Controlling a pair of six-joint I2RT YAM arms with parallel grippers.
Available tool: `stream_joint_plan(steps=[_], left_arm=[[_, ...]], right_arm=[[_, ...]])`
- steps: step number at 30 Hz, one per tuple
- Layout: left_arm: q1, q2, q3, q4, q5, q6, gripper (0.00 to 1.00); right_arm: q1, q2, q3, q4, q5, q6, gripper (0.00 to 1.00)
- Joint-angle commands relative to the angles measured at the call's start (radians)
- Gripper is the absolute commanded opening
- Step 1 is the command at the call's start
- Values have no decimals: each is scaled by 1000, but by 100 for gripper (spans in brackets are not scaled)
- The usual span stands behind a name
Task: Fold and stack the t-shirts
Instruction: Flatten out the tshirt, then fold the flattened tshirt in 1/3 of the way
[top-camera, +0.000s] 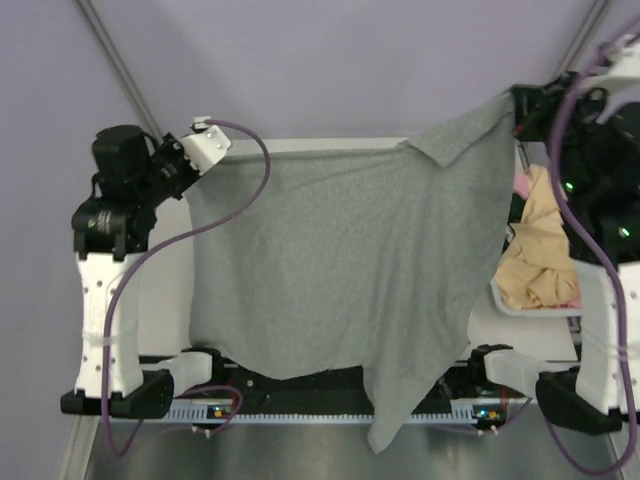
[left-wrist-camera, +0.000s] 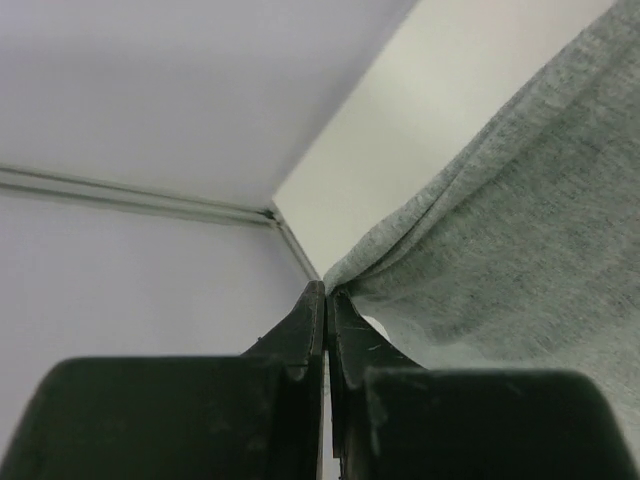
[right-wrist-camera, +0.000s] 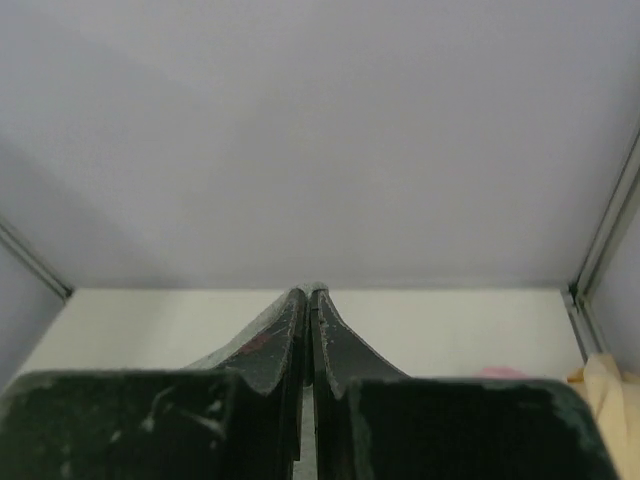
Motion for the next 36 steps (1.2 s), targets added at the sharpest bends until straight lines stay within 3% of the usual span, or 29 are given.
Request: stream_joint_plan(steps=[1,6,10,14,18,25,33,36], left_arm=[[5,136,-158,140,-50,16,0],[5,390,-191,232,-54,0,0],[4,629,-88,240,-119,-6,0],[-1,797,16,205,-188,14,0],[-4,819,-19,226,-200,48,0],[-7,739,-188,320,-266,150,0],[-7,797,-152,361,-373,213,0],[-7,789,-177,367,-338,233,0]], right_arm=[[-2,208,-150,44,62,-21,0],[-1,460,-215,113,47,3,0],[-2,614,-216,112,31,36,0],[-4,654,-263,113,7,72,0],[-5,620,-357,104,-25,106,0],[-4,465,-596,106,-231,201,0],[3,350,-719,109,-346,252,0],[21,345,-762,113,-372,261,0]])
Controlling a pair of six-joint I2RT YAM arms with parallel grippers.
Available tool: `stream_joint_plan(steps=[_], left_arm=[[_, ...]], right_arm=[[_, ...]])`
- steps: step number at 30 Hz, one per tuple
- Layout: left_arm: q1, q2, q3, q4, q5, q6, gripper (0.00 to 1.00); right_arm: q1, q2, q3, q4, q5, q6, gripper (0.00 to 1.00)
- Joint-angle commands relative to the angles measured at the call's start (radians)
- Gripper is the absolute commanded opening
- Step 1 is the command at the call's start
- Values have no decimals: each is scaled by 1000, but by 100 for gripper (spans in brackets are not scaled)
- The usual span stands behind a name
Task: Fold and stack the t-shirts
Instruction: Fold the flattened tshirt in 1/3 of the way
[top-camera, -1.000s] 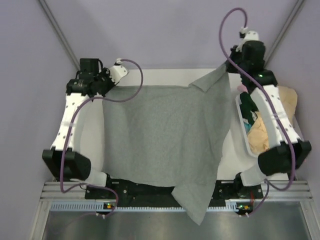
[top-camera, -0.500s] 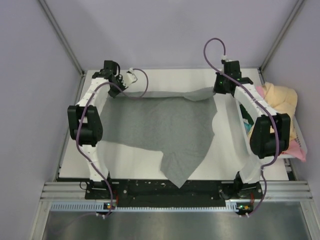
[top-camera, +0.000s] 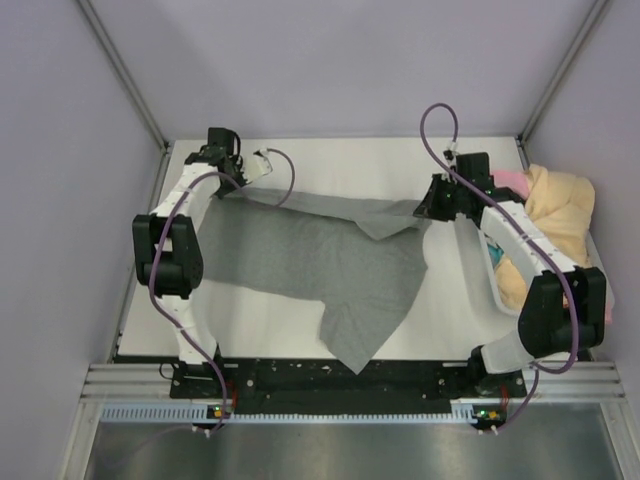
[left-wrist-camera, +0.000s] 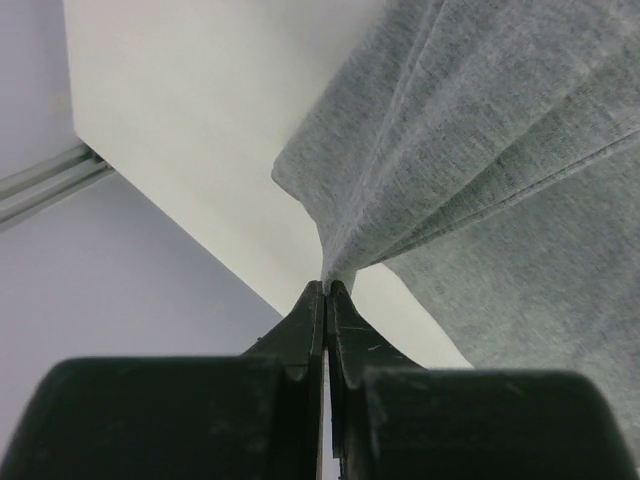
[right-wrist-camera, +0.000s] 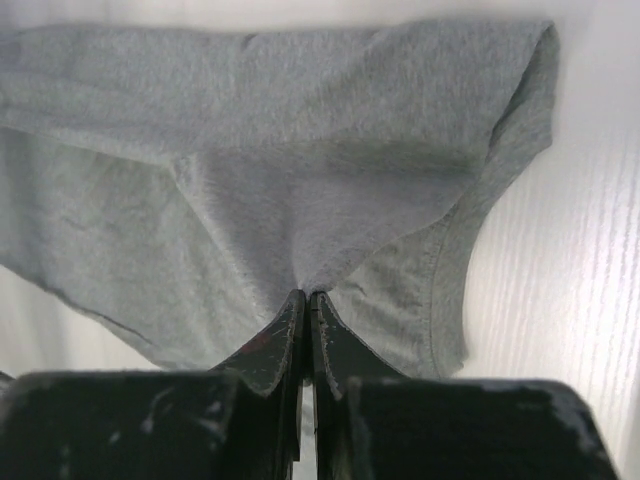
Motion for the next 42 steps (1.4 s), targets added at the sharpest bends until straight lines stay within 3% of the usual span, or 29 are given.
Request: stream_joint_plan(steps=[1,11,15,21,24,35,42], left_arm=[[-2,-4,-8,60,-10,56,0],[-3,42,1,121,-66,35,0],[-6,66,75,219,-85,-5,0],[-22,149,172,501,-153,33,0],[-28,201,228,520,-152,49,0],[-28,151,34,475,-103,90,0],[-26,120,-14,262,-38,147,0]], right_arm=[[24,-40,-52,34,-73,34,0],[39,-21,-91,53,-73,51,0],[33,41,81,39,10,25,0],[-18,244,423,25,113,43,0],[-19,301,483,-8,105,51,0],[-10,146,184,14,28,54,0],[28,74,31,54,-48,76,0]])
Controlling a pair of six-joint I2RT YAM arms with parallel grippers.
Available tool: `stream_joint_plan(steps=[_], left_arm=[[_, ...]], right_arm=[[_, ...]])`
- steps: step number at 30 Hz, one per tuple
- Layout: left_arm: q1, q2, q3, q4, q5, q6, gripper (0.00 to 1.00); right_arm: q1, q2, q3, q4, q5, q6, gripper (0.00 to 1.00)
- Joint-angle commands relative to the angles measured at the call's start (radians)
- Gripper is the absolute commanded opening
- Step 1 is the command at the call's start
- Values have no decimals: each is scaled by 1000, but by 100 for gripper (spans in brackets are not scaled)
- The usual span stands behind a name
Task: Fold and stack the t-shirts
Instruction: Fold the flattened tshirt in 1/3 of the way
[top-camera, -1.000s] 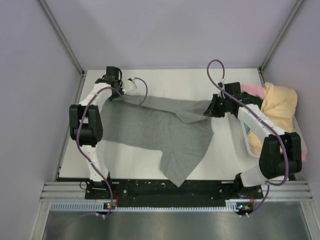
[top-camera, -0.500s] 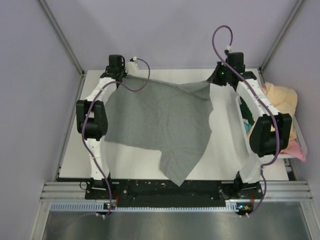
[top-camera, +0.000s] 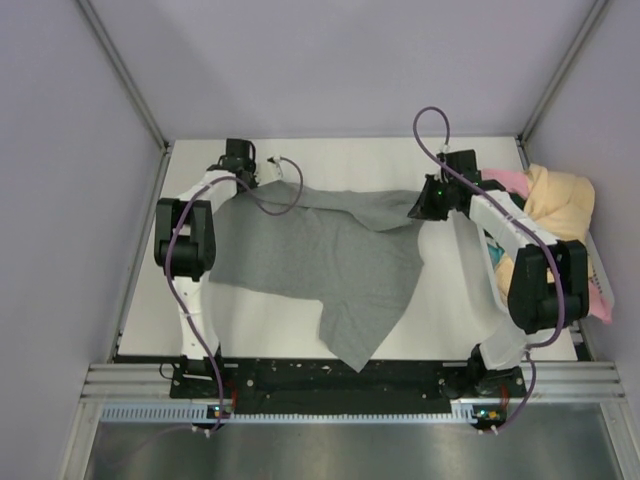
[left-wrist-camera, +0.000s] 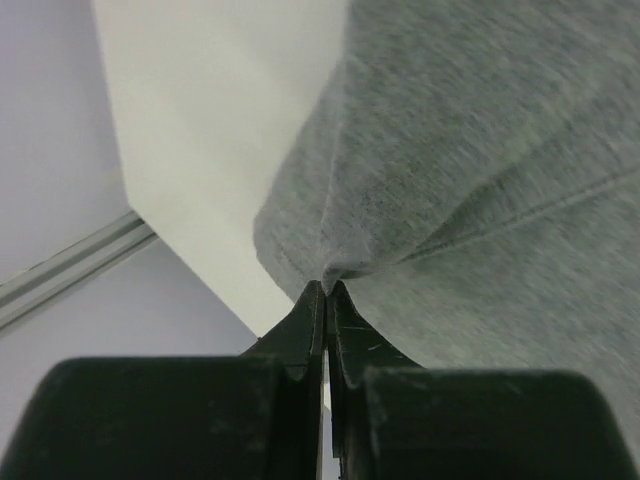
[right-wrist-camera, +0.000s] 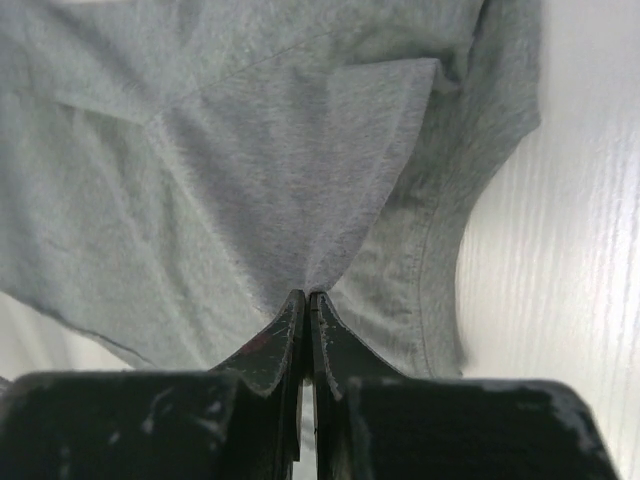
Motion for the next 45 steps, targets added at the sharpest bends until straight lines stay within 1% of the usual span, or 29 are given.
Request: stream_joint_plan(steps=[1,4,8,15,21,22,23,24,26,27,28,31,34,36,38,39,40,41,43,45], left_arm=[[5,-84,-10,-139,38,52,0],[8,-87,-13,-193,33,67,0],[16,-82,-4,-203,13,87,0],[53,-42,80,-223,-25,87,0],[54,-42,59,-233,-23,104,1],[51,-42,53,-231,-28,104,6],[50,-45,46,-228,-30,101,16],[50,-44,43,-219,-33,95,34],[50,-42,54,-213,-36,75,54],[46,-44,62,-213,-34,63,60],[43,-50,69,-213,-30,48,64],[-4,-105,76,-229,15,-9,68],[-85,-194,34,-231,70,-55,71],[-148,-247,-1,-231,114,-83,70],[-211,-290,-32,-237,189,-107,69],[-248,-307,-49,-243,270,-123,68],[-278,-314,-58,-251,314,-143,66],[-320,-315,-64,-266,357,-155,61],[-398,-298,-60,-294,412,-186,52],[-470,-265,-37,-335,467,-198,49]], right_arm=[[27,-99,-54,63,-36,13,0],[26,-129,-87,65,-16,7,0],[26,-144,-104,63,-13,1,0],[16,-146,-99,57,-4,-7,0],[18,-144,-111,54,-24,-12,0],[16,-136,-116,60,-35,-8,0],[16,-130,-124,68,-47,-1,0],[21,-124,-136,83,-64,7,0],[26,-112,-157,118,-91,28,0],[27,-104,-159,126,-100,34,0],[27,-94,-157,135,-102,38,0],[24,-52,-133,144,-61,38,0],[18,21,-87,145,-32,39,0],[6,70,-55,145,-24,50,0],[-4,115,-13,145,-15,57,0],[-5,136,2,145,-1,59,0],[-8,153,17,145,10,61,0],[-11,172,33,146,17,64,0],[-20,206,56,145,19,74,0],[-30,238,79,145,22,87,0]])
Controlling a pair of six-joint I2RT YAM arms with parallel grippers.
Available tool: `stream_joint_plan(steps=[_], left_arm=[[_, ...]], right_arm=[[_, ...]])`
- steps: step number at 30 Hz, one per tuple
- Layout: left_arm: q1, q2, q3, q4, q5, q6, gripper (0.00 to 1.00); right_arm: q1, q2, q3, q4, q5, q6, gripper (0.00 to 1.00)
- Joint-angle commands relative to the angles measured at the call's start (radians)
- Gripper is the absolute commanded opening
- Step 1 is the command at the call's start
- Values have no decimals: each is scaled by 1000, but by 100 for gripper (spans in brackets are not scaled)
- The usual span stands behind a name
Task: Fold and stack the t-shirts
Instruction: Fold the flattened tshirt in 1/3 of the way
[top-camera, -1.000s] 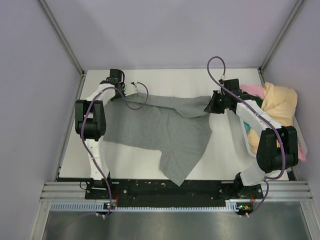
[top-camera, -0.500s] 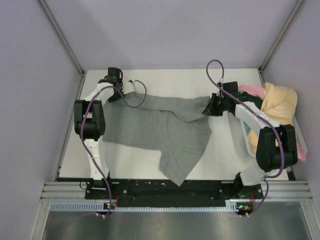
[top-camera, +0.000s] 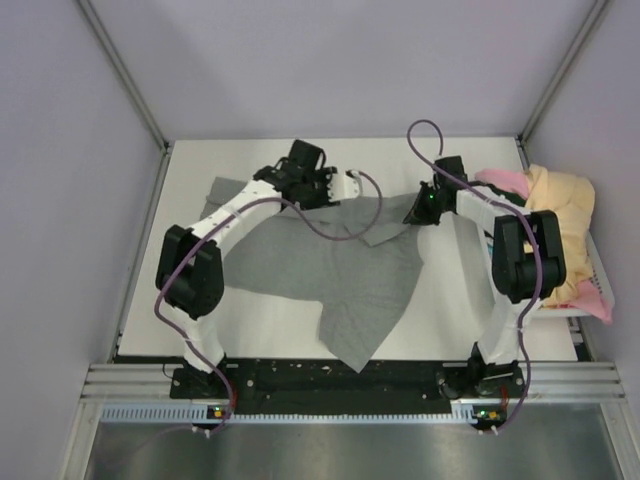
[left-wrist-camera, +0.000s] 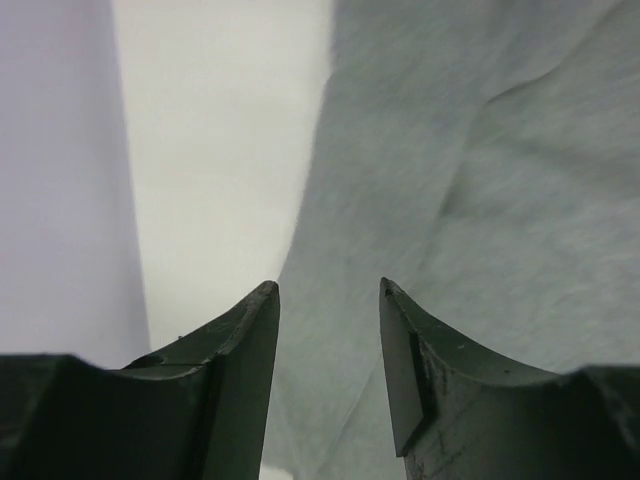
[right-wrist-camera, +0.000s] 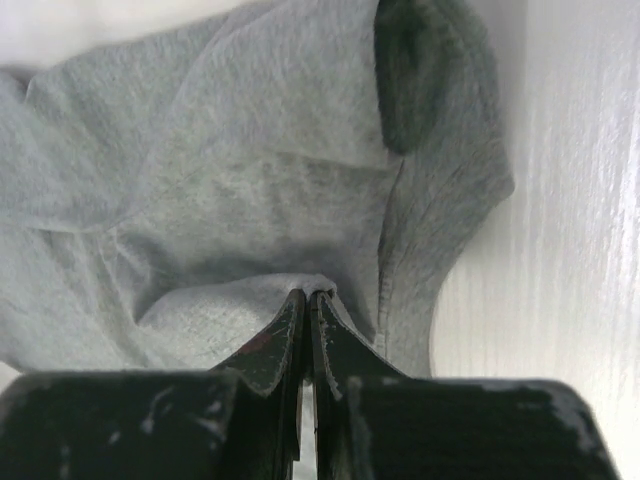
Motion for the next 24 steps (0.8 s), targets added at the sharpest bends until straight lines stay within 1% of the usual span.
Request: stream_joint_plan(steps=[1,3,5,8,13,17,24], left_arm=[[-124,44,13,-97,201,-89,49],[-166,80,30,-91,234,-128,49],[-203,113,43,-49,228,-168,50],[-233,164,69,-28,217,-187,51],[-261,239,116,9,209,-188,53],[-266,307,193,5,202,-219,54],[-273,385,262,-9,182,-251,54]], right_arm=[[-25,62,90,39,35,41,0],[-36,92,111,39,31,65,0],[-38,111,125,42,20,78,0],[-39,129,128,51,17,84,0],[-39,145,128,60,8,87,0],[-39,143,125,63,6,84,0],[-38,138,118,66,8,75,0]])
